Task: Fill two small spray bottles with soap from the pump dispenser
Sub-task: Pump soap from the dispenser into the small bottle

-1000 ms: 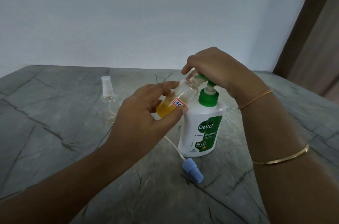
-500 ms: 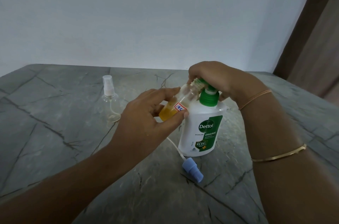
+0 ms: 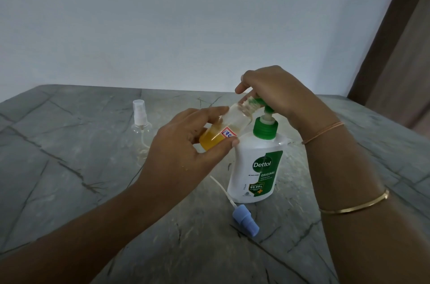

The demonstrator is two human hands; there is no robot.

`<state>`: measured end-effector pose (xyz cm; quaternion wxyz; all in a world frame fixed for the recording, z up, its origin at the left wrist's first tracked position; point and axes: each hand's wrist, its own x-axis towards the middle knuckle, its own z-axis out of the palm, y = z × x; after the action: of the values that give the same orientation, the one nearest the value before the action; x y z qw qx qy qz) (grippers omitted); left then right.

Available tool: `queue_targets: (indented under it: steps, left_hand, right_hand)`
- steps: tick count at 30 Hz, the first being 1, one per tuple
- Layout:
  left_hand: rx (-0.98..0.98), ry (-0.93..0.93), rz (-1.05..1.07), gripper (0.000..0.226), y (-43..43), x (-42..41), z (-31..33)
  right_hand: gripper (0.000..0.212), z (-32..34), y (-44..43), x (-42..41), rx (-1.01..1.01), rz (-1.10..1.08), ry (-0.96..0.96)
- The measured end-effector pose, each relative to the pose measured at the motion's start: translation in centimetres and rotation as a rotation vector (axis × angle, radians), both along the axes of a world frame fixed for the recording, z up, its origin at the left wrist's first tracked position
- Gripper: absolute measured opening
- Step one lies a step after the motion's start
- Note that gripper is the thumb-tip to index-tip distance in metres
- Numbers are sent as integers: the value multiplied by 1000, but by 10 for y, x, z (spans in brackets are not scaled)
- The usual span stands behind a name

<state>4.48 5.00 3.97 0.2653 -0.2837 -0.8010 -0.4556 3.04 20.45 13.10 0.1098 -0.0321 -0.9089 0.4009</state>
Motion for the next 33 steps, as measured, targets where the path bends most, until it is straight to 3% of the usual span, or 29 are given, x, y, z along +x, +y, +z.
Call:
queue_targets:
  steps: [12, 17, 25, 30, 33]
  left_hand:
    - [-10, -24, -19, 48, -1, -1, -4]
    - [4, -11, -13, 44, -1, 2, -1]
    - [-11, 18, 13, 47, -1, 2, 1]
    - [-14, 32, 6, 51, -2, 1, 0]
    - [-1, 22, 6, 48, -1, 1, 0]
  right_hand:
    - [38, -4, 2, 3, 105, 81, -196]
    - [43, -5, 2, 0, 60, 80, -155]
    - [23, -3, 2, -3, -18, 28, 67]
    - [25, -3, 0, -2, -4, 22, 61]
    - [35, -3, 2, -3, 2, 34, -40]
